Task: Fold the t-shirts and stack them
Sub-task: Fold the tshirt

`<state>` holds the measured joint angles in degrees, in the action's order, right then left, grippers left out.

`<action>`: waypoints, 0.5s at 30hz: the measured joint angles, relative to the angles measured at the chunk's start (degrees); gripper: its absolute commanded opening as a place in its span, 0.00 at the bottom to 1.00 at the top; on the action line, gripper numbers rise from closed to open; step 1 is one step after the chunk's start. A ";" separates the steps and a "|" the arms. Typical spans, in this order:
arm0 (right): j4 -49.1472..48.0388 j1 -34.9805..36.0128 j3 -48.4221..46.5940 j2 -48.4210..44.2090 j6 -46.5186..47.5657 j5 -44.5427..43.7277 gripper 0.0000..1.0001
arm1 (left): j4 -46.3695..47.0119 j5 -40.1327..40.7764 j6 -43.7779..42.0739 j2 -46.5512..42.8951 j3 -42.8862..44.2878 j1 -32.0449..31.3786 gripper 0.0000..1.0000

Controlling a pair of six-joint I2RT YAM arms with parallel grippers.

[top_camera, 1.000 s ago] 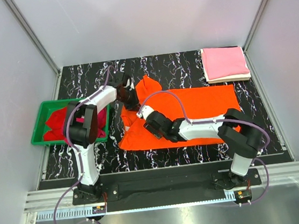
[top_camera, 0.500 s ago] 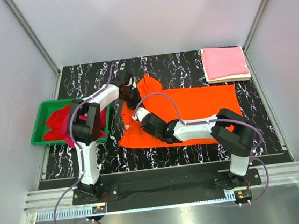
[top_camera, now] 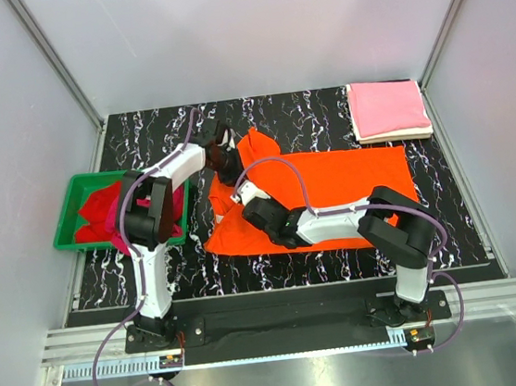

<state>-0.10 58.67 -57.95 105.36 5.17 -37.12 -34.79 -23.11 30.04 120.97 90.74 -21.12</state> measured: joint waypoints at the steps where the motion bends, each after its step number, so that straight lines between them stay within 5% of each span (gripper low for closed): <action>1: -0.11 0.00 0.00 0.00 -0.28 -0.55 0.00 | -0.11 0.50 0.00 0.02 0.13 0.02 0.17; 15: -0.48 -1.29 0.00 0.11 -10.29 -5.66 0.03 | -1.64 6.05 -0.33 0.28 2.19 0.02 0.23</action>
<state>-0.58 57.39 -57.95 105.47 -5.13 -42.78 -36.42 -17.06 29.71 121.25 92.92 -21.10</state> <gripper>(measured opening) 0.013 0.220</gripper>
